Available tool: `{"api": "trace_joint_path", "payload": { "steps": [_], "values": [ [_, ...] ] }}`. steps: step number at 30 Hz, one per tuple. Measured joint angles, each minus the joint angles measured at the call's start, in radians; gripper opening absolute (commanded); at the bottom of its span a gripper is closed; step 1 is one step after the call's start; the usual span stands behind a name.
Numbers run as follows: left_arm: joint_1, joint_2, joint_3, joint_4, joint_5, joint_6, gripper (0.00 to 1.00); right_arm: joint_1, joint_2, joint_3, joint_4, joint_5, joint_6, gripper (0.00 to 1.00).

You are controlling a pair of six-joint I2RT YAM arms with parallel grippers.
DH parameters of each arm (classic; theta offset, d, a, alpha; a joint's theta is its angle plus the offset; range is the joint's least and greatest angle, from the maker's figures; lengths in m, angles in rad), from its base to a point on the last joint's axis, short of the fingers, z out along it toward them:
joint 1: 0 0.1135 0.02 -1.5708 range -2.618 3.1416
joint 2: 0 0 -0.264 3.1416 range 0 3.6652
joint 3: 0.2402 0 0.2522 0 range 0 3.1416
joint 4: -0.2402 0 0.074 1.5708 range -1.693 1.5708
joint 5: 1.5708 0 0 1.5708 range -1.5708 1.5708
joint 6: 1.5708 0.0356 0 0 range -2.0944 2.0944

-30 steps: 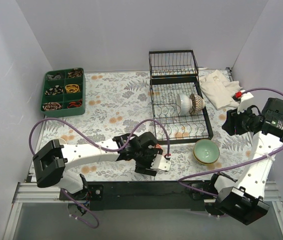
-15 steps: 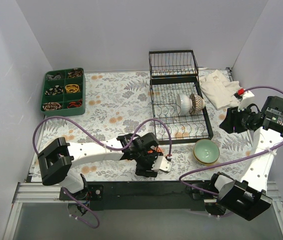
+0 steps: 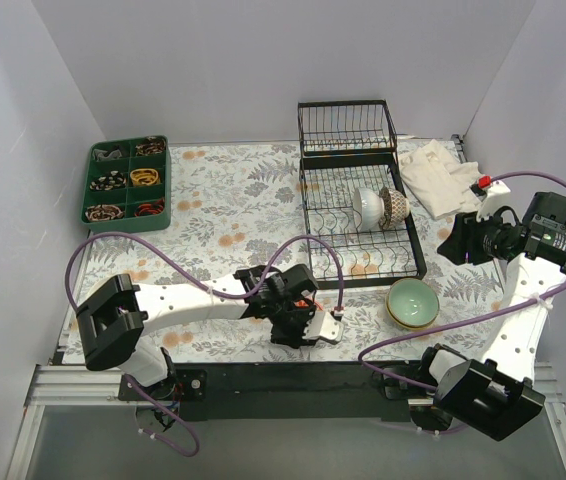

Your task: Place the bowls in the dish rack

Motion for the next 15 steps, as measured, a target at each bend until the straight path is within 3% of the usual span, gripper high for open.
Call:
{"api": "trace_joint_path", "payload": {
  "steps": [7, 10, 15],
  "values": [
    [0.006, 0.0, 0.025, -0.04, 0.027, -0.001, 0.11, 0.0, 0.003, 0.0, 0.006, -0.001, 0.005, 0.55],
    [0.008, 0.0, 0.034, -0.044, 0.026, -0.006, 0.01, 0.0, 0.004, -0.001, 0.008, -0.001, 0.011, 0.55],
    [0.012, 0.0, 0.051, -0.048, 0.0, -0.023, 0.0, 0.0, 0.004, -0.002, 0.016, -0.005, 0.023, 0.55]
  ]
}}
